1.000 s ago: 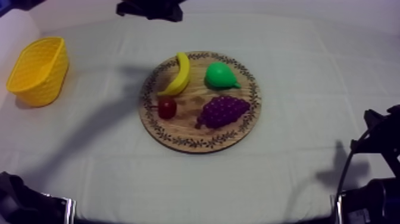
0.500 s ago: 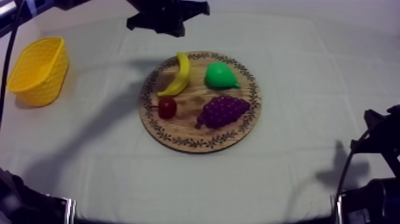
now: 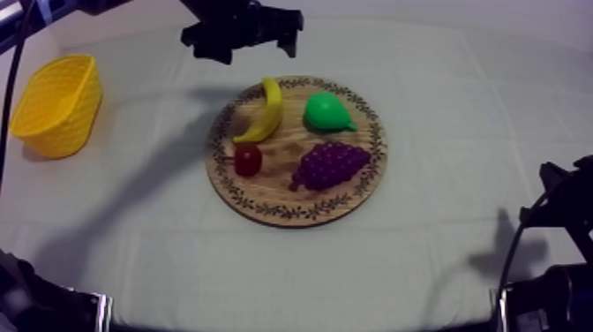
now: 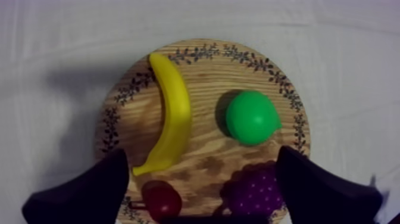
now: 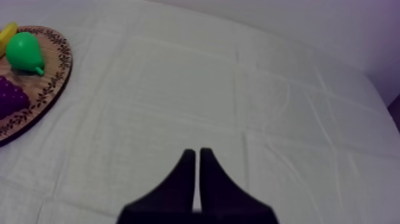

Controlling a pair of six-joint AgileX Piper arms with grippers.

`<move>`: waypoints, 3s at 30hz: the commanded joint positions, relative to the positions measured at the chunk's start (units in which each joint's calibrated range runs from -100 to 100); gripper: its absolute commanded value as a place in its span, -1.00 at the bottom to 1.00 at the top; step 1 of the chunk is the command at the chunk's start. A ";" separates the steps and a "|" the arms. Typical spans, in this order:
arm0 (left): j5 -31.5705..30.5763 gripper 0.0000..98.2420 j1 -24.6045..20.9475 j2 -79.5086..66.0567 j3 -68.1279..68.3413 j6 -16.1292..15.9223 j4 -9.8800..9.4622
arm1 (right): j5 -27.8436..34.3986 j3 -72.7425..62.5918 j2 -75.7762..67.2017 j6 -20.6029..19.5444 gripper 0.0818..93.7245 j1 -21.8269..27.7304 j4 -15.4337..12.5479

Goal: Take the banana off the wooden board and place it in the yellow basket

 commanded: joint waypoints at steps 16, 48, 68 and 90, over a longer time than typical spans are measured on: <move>0.91 0.91 -0.42 11.03 -1.90 -0.39 2.66 | 0.00 -0.03 -0.04 -0.01 -0.99 0.03 -0.02; 1.05 0.24 -1.66 28.08 -11.50 -0.54 6.74 | 0.00 -0.03 -0.04 -0.01 -0.99 0.03 -0.02; 4.51 -0.54 -1.63 19.57 -9.96 0.40 3.63 | 0.00 -0.03 -0.04 -0.01 -0.99 0.03 -0.02; 8.75 -0.53 -8.09 -20.54 4.16 0.53 -7.38 | 0.00 -0.03 -0.04 -0.01 -0.99 0.03 -0.02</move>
